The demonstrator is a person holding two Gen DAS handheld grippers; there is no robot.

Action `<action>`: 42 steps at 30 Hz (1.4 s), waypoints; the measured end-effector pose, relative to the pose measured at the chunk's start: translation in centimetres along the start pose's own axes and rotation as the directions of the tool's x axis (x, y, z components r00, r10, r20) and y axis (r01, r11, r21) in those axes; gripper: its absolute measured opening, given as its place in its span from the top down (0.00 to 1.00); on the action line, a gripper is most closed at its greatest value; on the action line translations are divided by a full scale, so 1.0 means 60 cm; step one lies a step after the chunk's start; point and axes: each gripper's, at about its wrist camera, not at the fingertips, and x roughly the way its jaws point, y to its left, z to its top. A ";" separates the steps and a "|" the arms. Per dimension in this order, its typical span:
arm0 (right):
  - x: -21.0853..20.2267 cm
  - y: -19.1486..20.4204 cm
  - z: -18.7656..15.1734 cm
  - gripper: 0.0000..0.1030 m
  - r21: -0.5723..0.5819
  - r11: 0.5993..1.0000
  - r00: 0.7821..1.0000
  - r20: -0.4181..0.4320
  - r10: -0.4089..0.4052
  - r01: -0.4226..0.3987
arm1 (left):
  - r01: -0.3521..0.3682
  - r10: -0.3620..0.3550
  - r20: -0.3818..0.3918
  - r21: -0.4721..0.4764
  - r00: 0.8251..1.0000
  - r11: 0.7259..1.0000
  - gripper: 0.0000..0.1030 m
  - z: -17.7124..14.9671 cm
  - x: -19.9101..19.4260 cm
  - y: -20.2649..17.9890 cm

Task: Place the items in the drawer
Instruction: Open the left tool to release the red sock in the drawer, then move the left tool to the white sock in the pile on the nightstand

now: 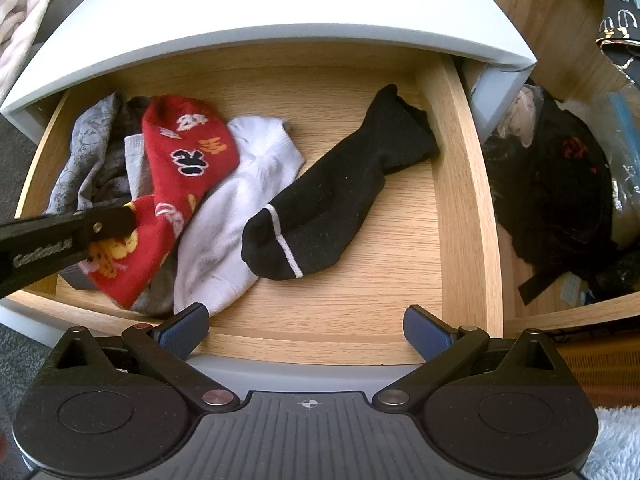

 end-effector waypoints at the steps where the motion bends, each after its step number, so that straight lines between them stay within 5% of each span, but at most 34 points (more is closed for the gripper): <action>1: 0.000 -0.001 0.000 0.00 0.000 1.000 1.000 -0.001 0.001 -0.001 | -0.007 0.007 -0.001 0.006 1.000 1.000 0.95 0.003 0.004 -0.002; 7: -0.001 0.000 0.000 0.00 -0.004 1.000 1.000 -0.002 0.001 -0.001 | 0.003 -0.003 0.022 0.012 1.000 1.000 0.84 0.005 -0.003 0.005; 9: 0.000 0.001 0.000 0.00 -0.004 1.000 1.000 -0.002 0.001 -0.001 | 0.006 -0.005 0.046 -0.011 0.999 1.000 0.49 0.005 -0.015 0.012; 11: 0.000 -0.001 -0.001 0.00 -0.003 1.000 1.000 -0.002 0.001 -0.001 | 0.014 -0.011 0.083 -0.036 0.996 0.999 0.35 0.003 -0.031 0.020; 14: -0.001 0.003 -0.001 0.00 0.000 1.000 1.000 -0.001 0.001 -0.001 | -0.014 0.019 0.106 -0.048 0.994 0.999 0.27 0.000 -0.048 0.023; 26: -0.003 0.002 -0.001 0.00 0.003 1.000 1.000 0.010 -0.009 0.009 | -0.070 0.082 0.148 -0.086 0.986 0.994 0.23 -0.027 -0.094 0.050; 30: -0.004 0.001 -0.002 0.00 0.004 1.000 1.000 0.015 -0.009 0.009 | -0.042 0.060 0.234 -0.083 0.970 0.996 0.23 -0.011 -0.117 0.043; 35: -0.006 0.000 -0.004 0.00 0.006 1.000 1.000 0.025 -0.009 0.009 | 0.002 -0.018 0.338 0.048 0.941 0.999 0.23 0.078 -0.143 0.008; 42: -0.008 0.004 -0.003 0.00 -0.003 1.000 0.999 0.020 -0.027 0.027 | 0.057 -0.036 0.393 -0.042 0.919 0.997 0.23 0.259 -0.120 -0.022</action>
